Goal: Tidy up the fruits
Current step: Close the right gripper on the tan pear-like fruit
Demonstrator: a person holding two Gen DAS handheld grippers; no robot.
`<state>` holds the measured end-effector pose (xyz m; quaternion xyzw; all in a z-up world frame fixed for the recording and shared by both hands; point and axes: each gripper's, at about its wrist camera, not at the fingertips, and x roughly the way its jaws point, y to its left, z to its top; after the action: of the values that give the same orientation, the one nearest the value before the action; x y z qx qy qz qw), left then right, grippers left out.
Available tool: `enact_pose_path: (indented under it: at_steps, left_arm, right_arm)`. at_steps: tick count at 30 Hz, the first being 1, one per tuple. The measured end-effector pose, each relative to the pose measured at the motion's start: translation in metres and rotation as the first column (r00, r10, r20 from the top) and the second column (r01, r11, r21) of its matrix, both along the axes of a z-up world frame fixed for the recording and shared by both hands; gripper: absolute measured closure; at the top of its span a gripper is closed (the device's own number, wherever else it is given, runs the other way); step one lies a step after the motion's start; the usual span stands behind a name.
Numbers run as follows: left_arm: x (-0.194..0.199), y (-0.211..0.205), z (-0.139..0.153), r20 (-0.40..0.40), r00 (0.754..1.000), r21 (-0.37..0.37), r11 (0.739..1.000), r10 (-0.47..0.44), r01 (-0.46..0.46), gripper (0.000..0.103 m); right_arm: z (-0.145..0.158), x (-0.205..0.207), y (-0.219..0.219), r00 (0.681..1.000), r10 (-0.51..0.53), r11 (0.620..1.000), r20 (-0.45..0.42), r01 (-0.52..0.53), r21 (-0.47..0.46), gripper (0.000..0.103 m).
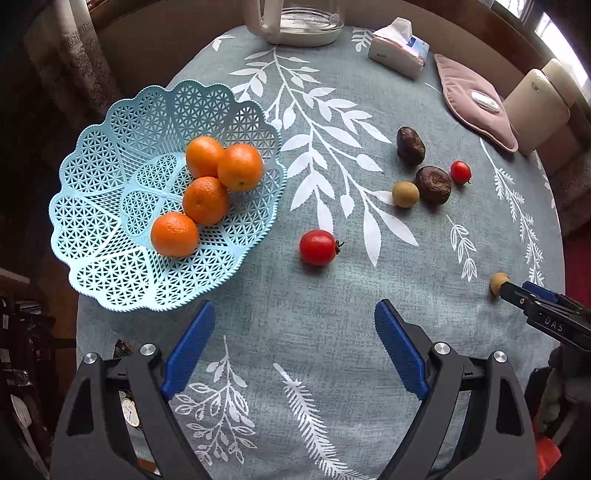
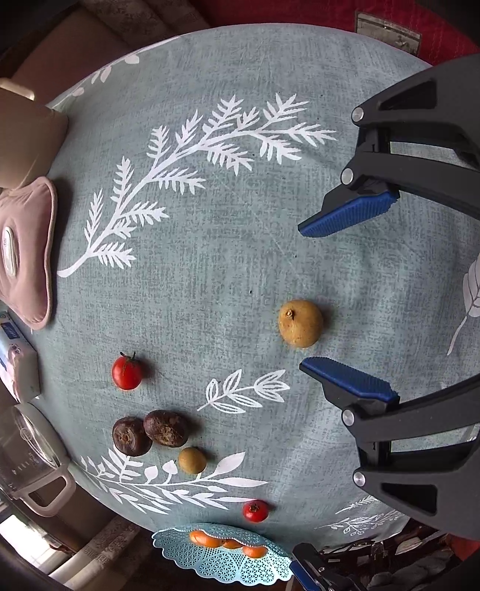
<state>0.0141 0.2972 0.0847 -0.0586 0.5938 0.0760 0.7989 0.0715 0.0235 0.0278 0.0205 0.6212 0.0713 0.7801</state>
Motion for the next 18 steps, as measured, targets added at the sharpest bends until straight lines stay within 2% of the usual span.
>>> enact_pose_path:
  at_steps: [8,16,18]
  left_arm:
    - [-0.001,0.009,-0.006,-0.010,1.000,-0.011,1.000,0.025,-0.025,0.014]
    - [0.009,0.003,-0.012,-0.012,1.000,-0.016,1.000,0.010,-0.010,0.014]
    - [0.012,0.000,-0.012,-0.012,1.000,-0.015,1.000,0.003,-0.003,0.014]
  right_arm:
    - [-0.013,0.009,0.022,0.998,0.069,0.996,-0.007,-0.069,-0.056,0.056]
    - [-0.015,0.014,0.031,0.996,0.094,0.993,-0.003,-0.094,-0.067,0.060]
    - [-0.014,0.013,0.027,0.996,0.093,0.994,-0.002,-0.093,-0.066,0.064]
